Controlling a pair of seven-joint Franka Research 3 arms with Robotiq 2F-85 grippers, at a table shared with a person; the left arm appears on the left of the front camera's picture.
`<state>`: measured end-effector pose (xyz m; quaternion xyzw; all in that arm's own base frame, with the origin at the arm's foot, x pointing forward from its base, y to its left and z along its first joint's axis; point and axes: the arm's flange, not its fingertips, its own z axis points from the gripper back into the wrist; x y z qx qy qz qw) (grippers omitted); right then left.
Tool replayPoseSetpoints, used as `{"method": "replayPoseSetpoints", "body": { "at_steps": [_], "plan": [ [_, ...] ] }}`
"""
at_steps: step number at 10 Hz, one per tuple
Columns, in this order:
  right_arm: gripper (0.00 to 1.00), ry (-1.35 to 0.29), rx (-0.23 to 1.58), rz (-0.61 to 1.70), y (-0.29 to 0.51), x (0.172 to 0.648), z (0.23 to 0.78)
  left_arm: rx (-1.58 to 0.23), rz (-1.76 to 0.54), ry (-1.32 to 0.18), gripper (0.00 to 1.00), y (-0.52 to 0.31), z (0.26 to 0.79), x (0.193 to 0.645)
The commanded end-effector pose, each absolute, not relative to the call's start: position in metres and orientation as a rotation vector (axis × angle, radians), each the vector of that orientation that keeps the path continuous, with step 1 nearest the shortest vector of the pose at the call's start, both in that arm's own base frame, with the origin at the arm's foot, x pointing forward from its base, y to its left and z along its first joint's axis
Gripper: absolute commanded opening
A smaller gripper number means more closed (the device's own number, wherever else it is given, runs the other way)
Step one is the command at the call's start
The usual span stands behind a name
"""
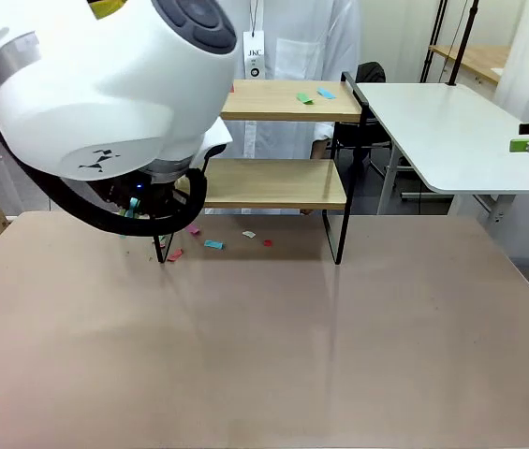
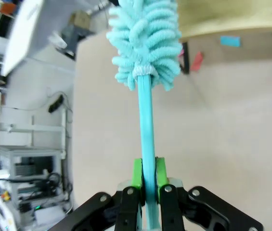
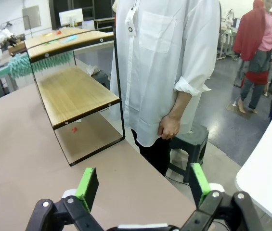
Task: Clean the shelf.
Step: Clean the specific section of the Shelf indicated by the human with the Duster.
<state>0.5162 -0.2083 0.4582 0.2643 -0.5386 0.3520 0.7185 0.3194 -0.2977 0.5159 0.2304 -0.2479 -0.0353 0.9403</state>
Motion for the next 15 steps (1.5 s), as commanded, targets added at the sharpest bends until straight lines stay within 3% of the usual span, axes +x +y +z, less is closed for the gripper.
{"method": "replayPoseSetpoints", "body": {
  "at_steps": [1,4,6,15],
  "plan": [
    [1.0,-1.193,0.582,0.782,-0.207,0.516,0.46,0.493,-0.042,-0.599,0.13,-0.307,0.532,0.309],
    [1.0,-1.193,0.582,0.782,-0.207,0.516,0.46,0.416,-0.089,-0.568,0.13,-0.315,0.536,0.306],
    [1.0,-1.193,0.582,0.782,-0.207,0.516,0.46,0.457,-0.078,-0.578,0.13,-0.316,0.536,0.303],
    [1.0,-1.193,0.582,0.782,-0.207,0.516,0.46,-0.295,-0.731,-0.4,0.13,-0.213,0.57,0.295]
  ]
}}
